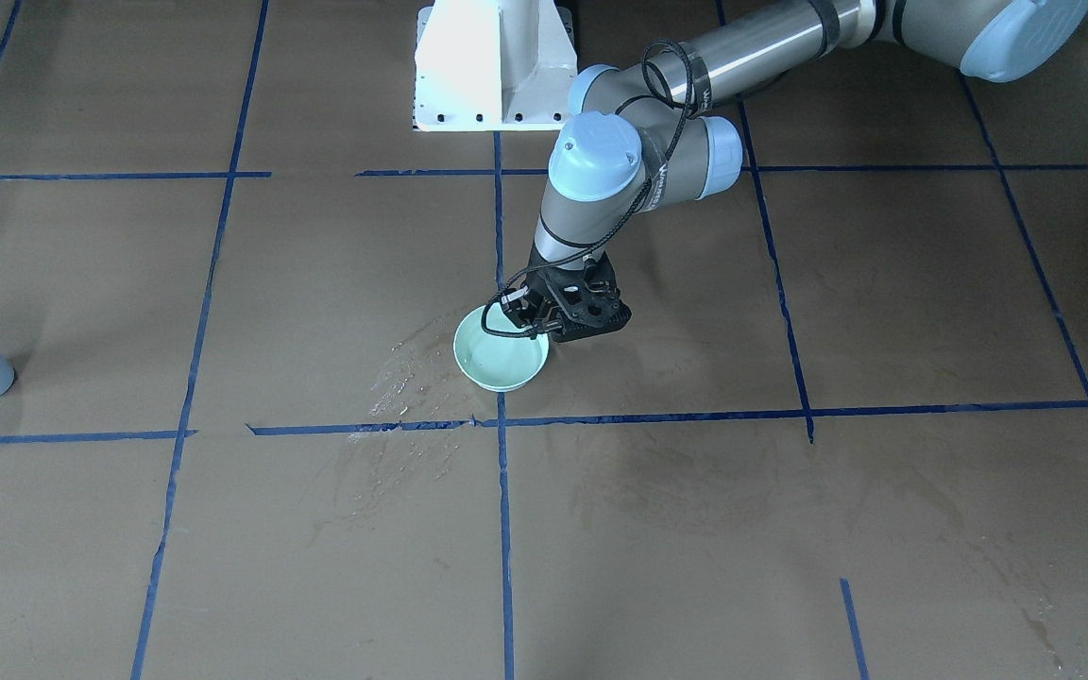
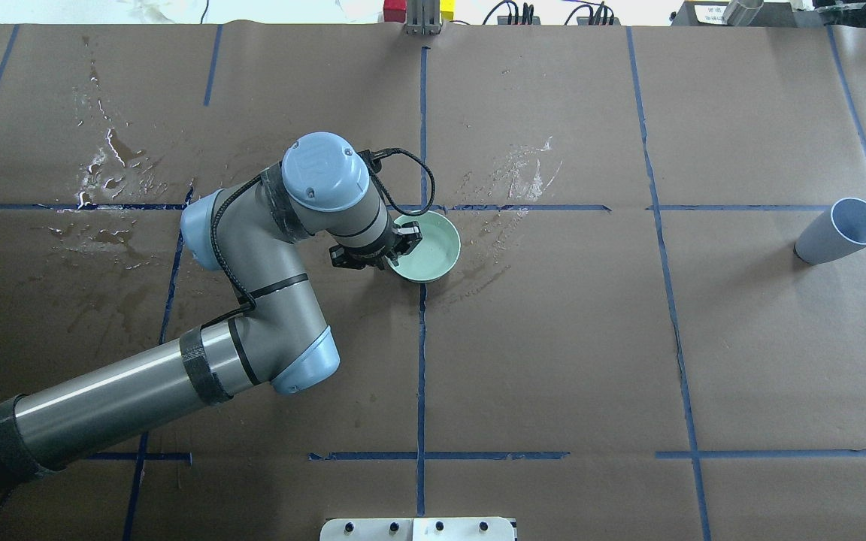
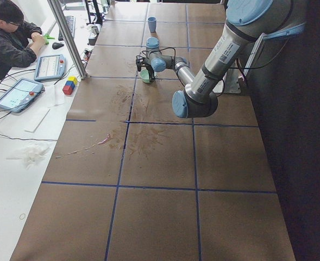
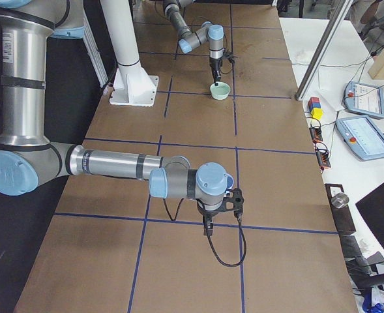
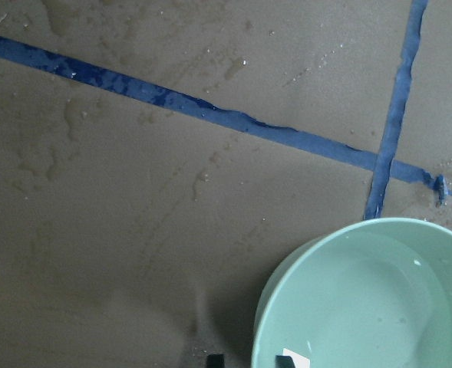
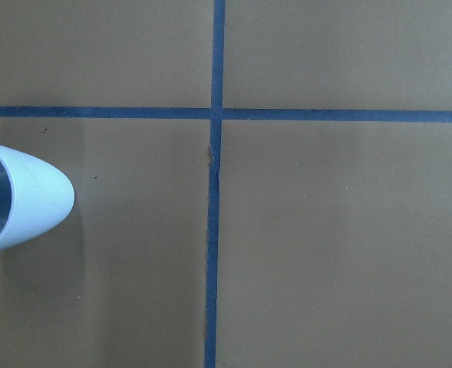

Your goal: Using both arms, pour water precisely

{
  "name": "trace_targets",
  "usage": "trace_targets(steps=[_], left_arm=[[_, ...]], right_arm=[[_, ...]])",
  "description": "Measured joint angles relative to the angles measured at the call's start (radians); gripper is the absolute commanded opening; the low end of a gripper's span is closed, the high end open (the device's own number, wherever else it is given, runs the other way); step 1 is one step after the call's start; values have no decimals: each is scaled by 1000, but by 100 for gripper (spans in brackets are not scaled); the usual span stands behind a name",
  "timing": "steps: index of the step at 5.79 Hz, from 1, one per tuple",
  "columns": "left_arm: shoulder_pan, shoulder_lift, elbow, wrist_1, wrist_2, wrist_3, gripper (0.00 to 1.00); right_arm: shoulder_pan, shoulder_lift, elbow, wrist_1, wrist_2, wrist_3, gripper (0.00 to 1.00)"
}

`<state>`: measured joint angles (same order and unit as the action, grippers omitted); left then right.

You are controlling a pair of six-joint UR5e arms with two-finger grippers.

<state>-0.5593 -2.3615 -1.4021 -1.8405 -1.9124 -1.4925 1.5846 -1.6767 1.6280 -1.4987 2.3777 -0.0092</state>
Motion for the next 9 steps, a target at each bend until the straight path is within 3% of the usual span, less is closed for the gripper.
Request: trace_targets(steps=[4, 5, 6, 9], left_arm=[[-20, -3, -15, 0, -13, 5, 0], [-52, 1, -28, 2, -57, 11, 0], [-97, 31, -61, 4, -126, 28, 0], [-283, 261, -220, 2, -309, 285, 0]], right_arm=[[0, 0, -1, 0, 0, 1, 100], [0, 0, -2, 0, 0, 3, 100], [0, 0, -2, 0, 0, 4, 100], [0, 0, -4, 0, 0, 5, 100]])
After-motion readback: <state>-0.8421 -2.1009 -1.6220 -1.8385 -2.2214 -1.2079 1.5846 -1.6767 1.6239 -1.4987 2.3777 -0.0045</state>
